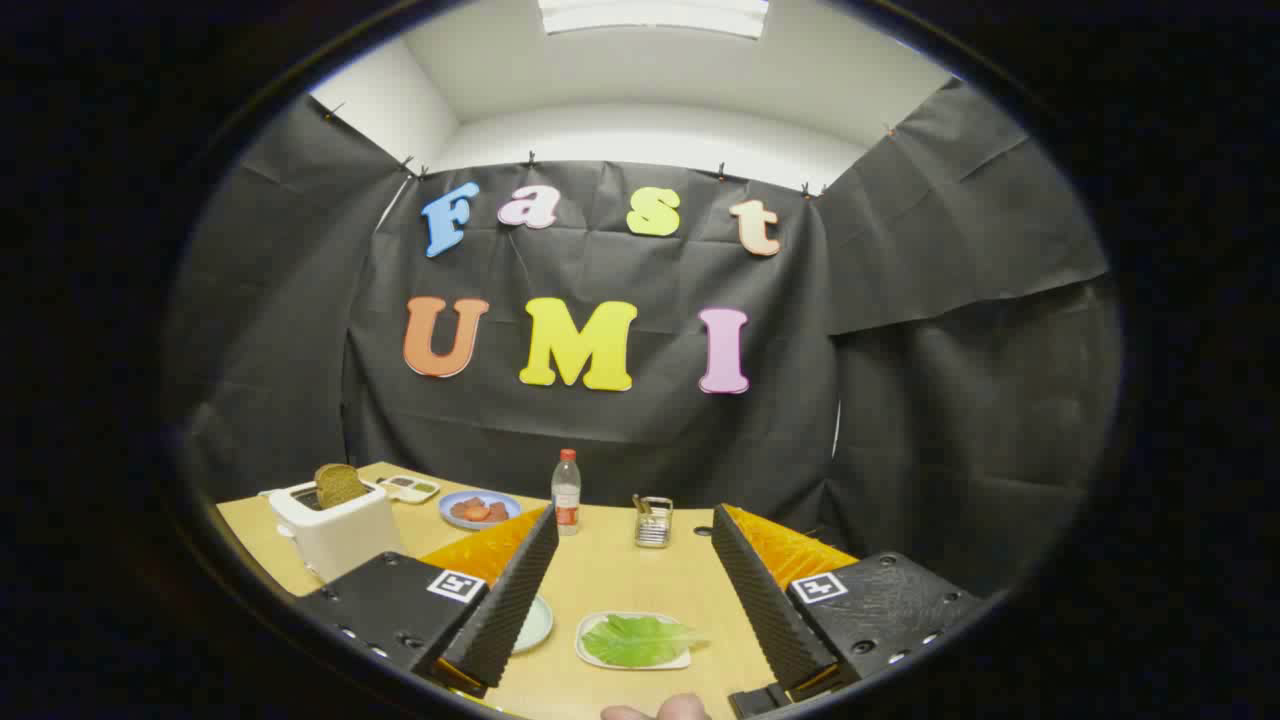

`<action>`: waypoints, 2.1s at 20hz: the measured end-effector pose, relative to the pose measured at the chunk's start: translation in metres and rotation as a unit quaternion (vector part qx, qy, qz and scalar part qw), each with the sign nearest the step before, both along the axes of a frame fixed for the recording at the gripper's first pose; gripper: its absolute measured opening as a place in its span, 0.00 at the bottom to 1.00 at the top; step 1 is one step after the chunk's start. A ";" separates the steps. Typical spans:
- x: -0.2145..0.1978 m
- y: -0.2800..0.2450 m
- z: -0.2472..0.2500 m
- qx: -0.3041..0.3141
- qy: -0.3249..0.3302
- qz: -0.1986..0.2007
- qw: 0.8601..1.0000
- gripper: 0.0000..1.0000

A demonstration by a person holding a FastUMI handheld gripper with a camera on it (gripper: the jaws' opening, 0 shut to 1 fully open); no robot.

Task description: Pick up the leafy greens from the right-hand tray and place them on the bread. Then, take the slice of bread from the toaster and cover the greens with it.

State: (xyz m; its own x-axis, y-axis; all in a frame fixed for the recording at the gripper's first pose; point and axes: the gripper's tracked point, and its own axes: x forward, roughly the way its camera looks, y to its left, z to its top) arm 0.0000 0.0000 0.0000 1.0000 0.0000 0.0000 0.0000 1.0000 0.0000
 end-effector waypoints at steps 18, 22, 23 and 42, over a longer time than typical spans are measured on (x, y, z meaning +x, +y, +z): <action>0.009 -0.008 -0.008 0.007 -0.001 -0.011 1.000 0.95; 0.007 -0.016 -0.013 0.006 0.002 -0.015 1.000 0.95; 0.007 -0.016 -0.016 0.006 0.002 -0.015 1.000 0.95; 0.065 -0.070 -0.223 0.063 0.234 -0.065 0.968 0.96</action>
